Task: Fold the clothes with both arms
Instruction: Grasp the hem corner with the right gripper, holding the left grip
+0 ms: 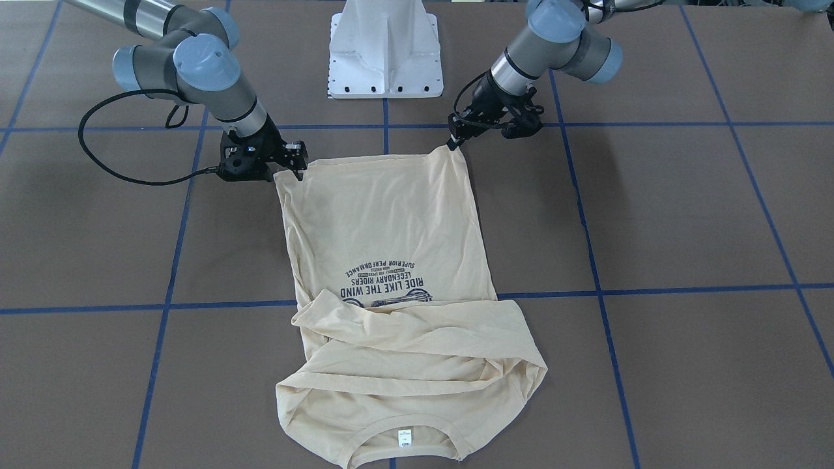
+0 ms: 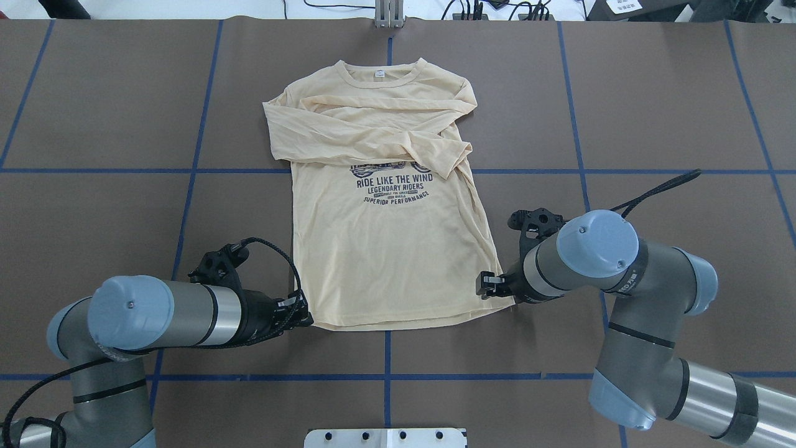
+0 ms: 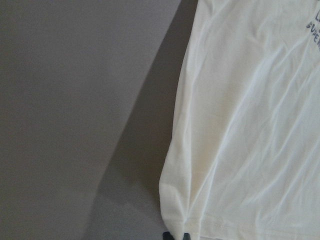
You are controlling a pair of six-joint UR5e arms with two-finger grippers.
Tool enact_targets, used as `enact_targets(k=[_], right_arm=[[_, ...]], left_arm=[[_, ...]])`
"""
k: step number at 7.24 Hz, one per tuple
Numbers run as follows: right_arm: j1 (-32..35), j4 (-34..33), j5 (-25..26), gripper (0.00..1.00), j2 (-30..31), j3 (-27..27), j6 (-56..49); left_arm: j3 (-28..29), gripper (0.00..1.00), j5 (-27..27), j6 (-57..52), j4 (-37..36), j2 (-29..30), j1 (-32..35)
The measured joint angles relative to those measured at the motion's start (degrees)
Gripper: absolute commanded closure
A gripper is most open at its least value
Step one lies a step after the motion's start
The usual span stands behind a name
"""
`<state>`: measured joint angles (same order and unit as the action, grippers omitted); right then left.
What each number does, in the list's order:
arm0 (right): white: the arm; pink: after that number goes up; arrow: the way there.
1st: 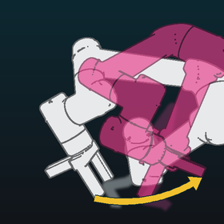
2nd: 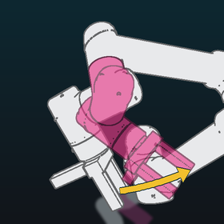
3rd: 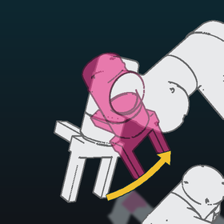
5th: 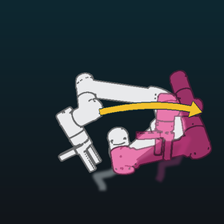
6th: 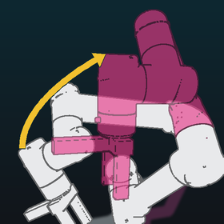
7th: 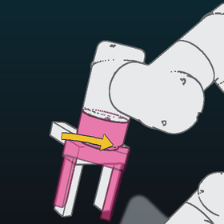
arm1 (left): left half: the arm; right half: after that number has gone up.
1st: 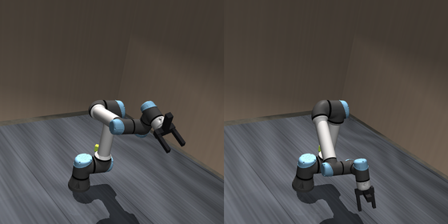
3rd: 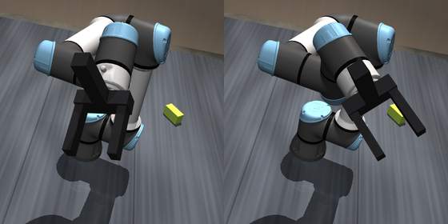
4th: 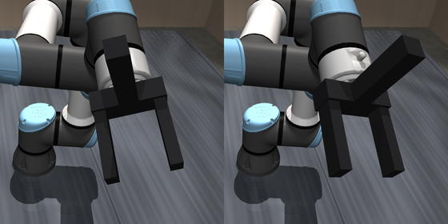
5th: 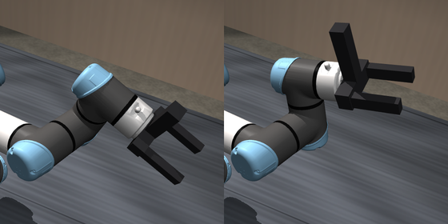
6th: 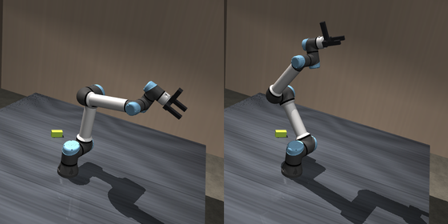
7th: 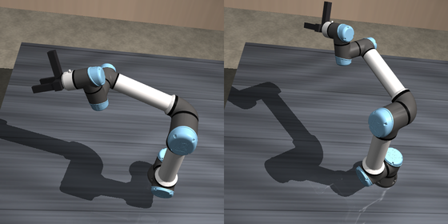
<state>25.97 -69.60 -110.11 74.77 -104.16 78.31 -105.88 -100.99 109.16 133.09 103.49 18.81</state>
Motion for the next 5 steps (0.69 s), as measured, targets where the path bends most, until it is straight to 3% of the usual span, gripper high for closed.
enact_targets(k=[2,3,5], right_arm=[[-0.1,0.0,0.1,0.34,0.0,0.1,0.1],[-0.1,-0.3,0.1,0.44,0.0,0.1,0.1],[-0.1,-0.6,0.1,0.95,-0.1,-0.1,0.2]], left_arm=[[0.0,1.00,0.0,0.0,0.1,0.0,0.0],[0.0,1.00,0.1,0.0,0.1,0.0,0.0],[0.0,1.00,0.0,0.1,0.1,0.0,0.0]])
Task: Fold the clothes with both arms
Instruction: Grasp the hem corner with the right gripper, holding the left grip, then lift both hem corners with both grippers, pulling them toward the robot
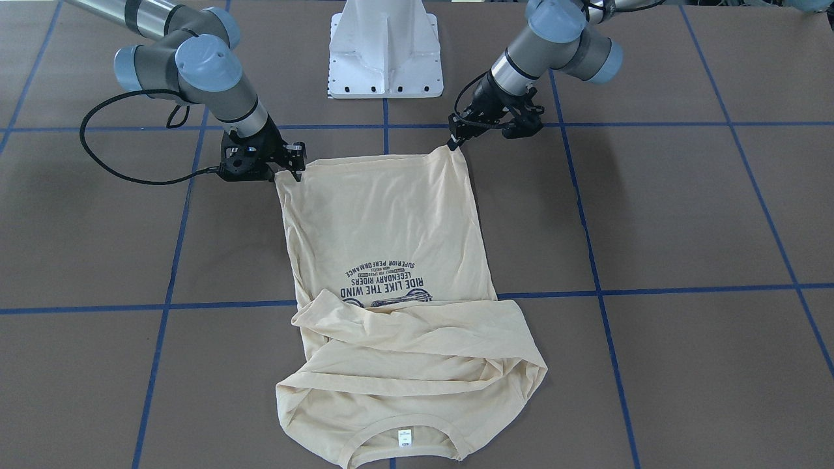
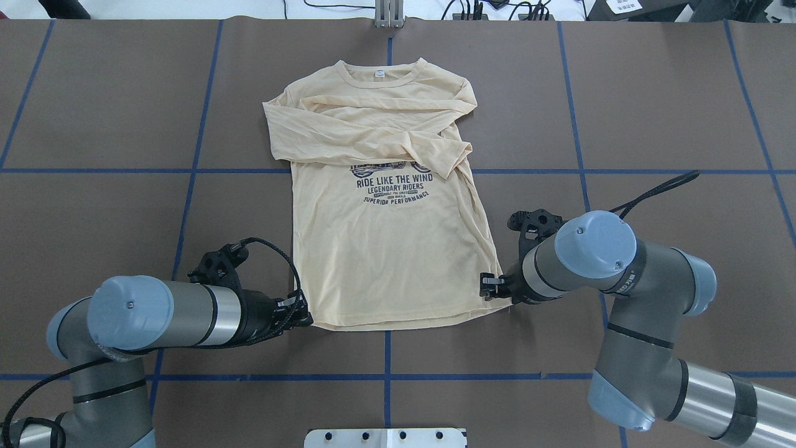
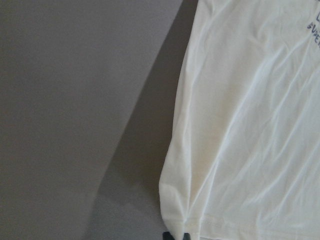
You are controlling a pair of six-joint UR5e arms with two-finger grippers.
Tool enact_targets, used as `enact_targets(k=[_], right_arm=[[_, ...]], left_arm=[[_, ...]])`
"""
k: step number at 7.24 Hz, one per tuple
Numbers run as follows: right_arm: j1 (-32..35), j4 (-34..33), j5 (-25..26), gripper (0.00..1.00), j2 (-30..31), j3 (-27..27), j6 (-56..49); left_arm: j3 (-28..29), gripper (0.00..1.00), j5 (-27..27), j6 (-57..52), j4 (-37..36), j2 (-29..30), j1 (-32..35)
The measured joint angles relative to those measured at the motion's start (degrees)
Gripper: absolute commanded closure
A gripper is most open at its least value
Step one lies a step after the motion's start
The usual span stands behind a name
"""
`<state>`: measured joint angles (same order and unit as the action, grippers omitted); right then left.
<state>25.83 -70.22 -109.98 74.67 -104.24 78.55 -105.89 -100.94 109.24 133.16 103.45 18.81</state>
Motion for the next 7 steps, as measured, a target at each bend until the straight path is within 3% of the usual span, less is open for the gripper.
enact_targets(k=[1,7], right_arm=[[0.0,0.0,0.0,1.00,0.0,-0.1,0.1],[0.4,0.3,-1.3,1.00,0.3,-1.2,-0.2]], left_arm=[[0.0,1.00,0.0,0.0,0.0,0.0,0.0],[0.3,1.00,0.0,0.0,0.3,-0.1,0.0]])
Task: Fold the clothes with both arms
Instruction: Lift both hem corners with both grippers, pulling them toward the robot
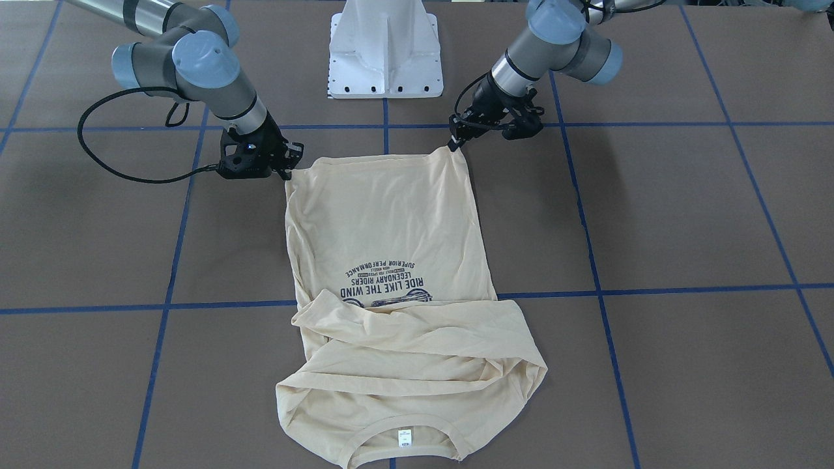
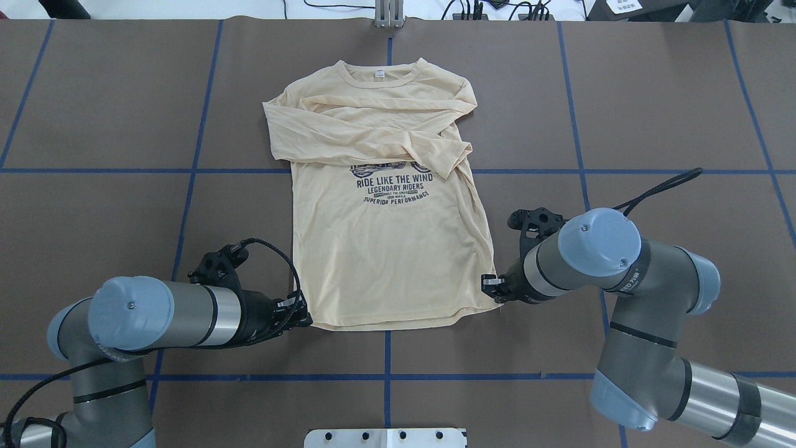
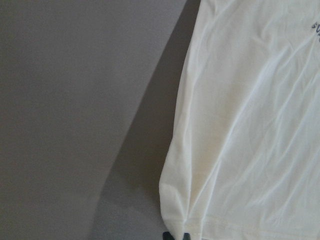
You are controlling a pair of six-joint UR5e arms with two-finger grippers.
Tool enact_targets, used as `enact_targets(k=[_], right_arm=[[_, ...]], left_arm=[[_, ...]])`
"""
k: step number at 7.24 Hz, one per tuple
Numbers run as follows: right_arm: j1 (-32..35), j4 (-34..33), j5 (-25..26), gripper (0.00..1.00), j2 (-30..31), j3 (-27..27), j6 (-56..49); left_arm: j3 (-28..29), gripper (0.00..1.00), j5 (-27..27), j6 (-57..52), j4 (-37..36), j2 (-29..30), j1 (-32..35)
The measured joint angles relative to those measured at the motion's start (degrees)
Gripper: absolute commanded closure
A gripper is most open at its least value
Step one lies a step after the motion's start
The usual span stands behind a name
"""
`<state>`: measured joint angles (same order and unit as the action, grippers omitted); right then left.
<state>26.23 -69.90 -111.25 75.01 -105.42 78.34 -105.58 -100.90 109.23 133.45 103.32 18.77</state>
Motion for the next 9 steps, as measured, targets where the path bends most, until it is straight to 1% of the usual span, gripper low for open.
enact_targets(k=[3,5,6,9], right_arm=[[0.5,0.3,-4.2,1.00,3.5,-4.4,-2.0],[0.7,0.8,-7.1,1.00,8.0,-7.5,-6.9],[0.9,2.7,-8.9,1.00,10.7,-8.6,-8.5],[1.9,17.2,-15.5,1.00,21.4,-9.0,-9.4]], left_arm=[[-0.7,1.00,0.2,0.0,0.0,-0.6,0.0],[-1.3,1.00,0.3,0.0,-0.2,-1.0,-0.3],[-1.9,1.00,0.3,0.0,-0.3,-1.5,-1.0],[-4.5,1.00,0.2,-0.1,-0.4,-3.6,-6.7]])
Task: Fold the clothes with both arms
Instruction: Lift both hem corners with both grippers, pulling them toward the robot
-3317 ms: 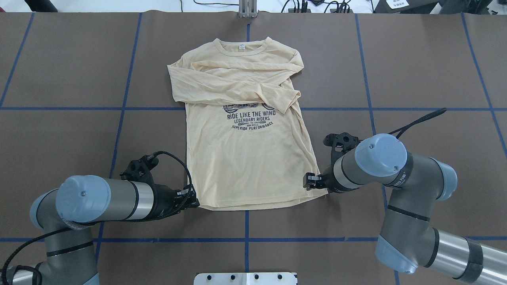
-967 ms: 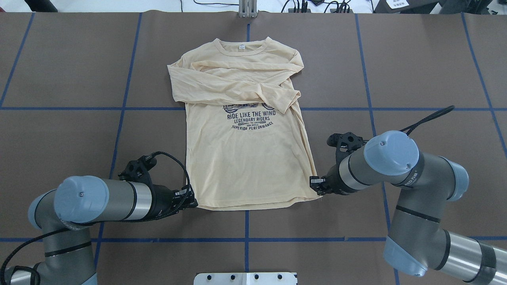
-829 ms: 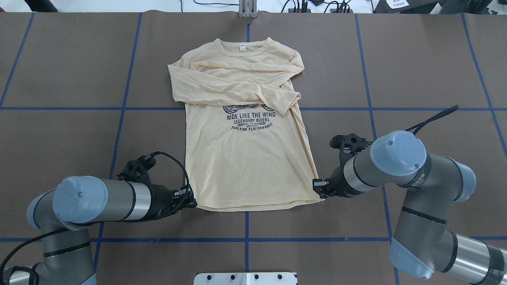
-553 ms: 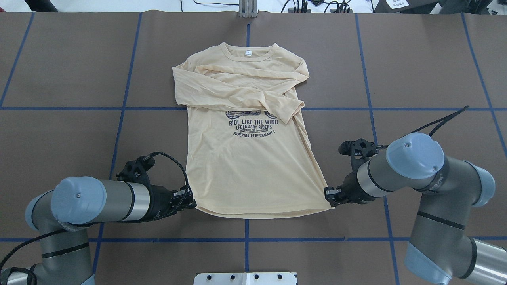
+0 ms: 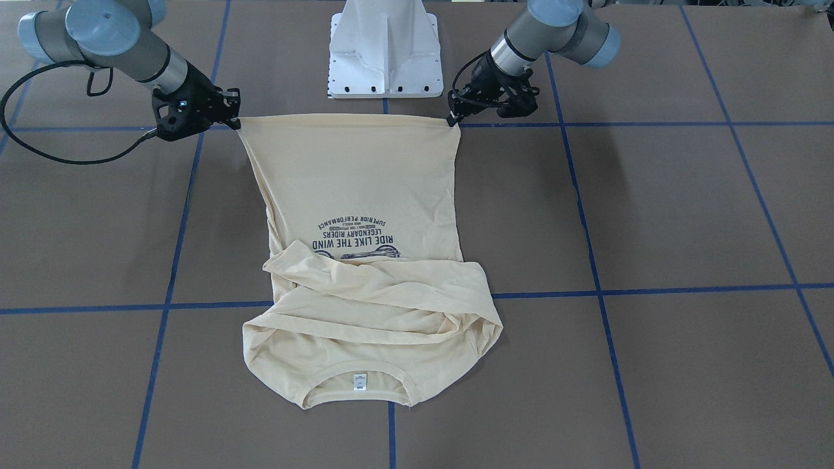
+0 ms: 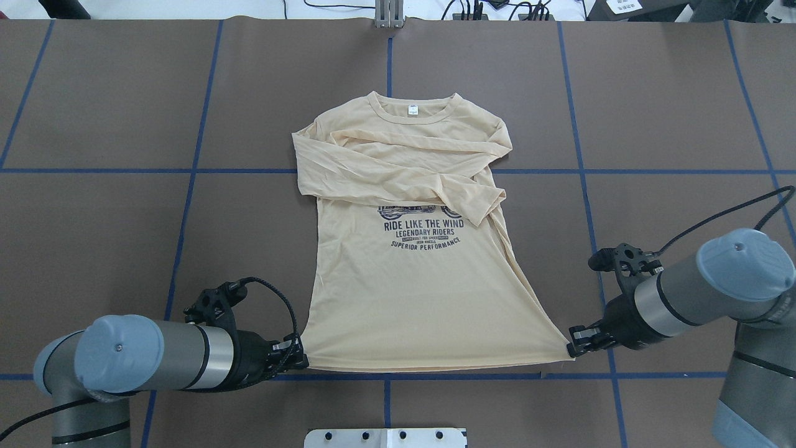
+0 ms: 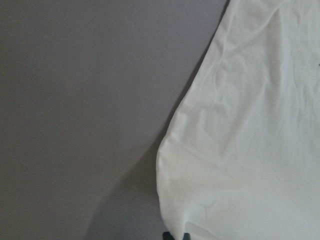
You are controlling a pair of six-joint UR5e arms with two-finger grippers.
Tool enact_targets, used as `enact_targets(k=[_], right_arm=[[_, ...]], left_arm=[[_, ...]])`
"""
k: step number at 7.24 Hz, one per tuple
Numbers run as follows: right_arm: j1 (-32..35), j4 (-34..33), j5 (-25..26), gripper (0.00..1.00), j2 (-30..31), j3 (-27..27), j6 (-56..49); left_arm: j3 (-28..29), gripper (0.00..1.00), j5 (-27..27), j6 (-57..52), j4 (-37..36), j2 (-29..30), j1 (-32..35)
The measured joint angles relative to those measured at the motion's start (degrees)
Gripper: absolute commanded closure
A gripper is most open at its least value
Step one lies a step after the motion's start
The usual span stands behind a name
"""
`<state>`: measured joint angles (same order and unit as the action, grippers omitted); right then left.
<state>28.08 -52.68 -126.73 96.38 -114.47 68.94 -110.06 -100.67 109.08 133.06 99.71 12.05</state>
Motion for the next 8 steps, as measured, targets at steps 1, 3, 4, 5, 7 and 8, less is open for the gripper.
enact_targets(k=[1,3,4,5,7,8], right_arm=[[0.2,2.3,-2.3,1.00,1.6,0.0,0.3],[0.2,3.6,-7.3,1.00,2.5,-0.2,0.7],[0.2,3.7,-10.3,1.00,2.6,-0.4,1.4],[0.2,3.8,-12.5,1.00,2.6,-0.6,2.7],[-0.8,3.9,-15.3,1.00,2.3,-1.1,5.2],[-1.5,3.9,-16.0,1.00,1.9,-1.6,6.8]], left_arm=[[-1.5,1.00,-0.1,0.0,0.0,-0.6,-2.3],[-5.3,1.00,-0.2,0.0,-0.1,-2.4,-6.0],[-7.3,1.00,-0.2,0.1,-0.1,-3.2,-7.1],[-9.1,1.00,-0.6,0.1,-0.1,-3.8,-8.0],[-12.4,1.00,-2.1,0.2,-0.1,-5.3,-8.6],[-13.4,1.00,-2.5,0.2,-0.2,-5.8,-8.7]])
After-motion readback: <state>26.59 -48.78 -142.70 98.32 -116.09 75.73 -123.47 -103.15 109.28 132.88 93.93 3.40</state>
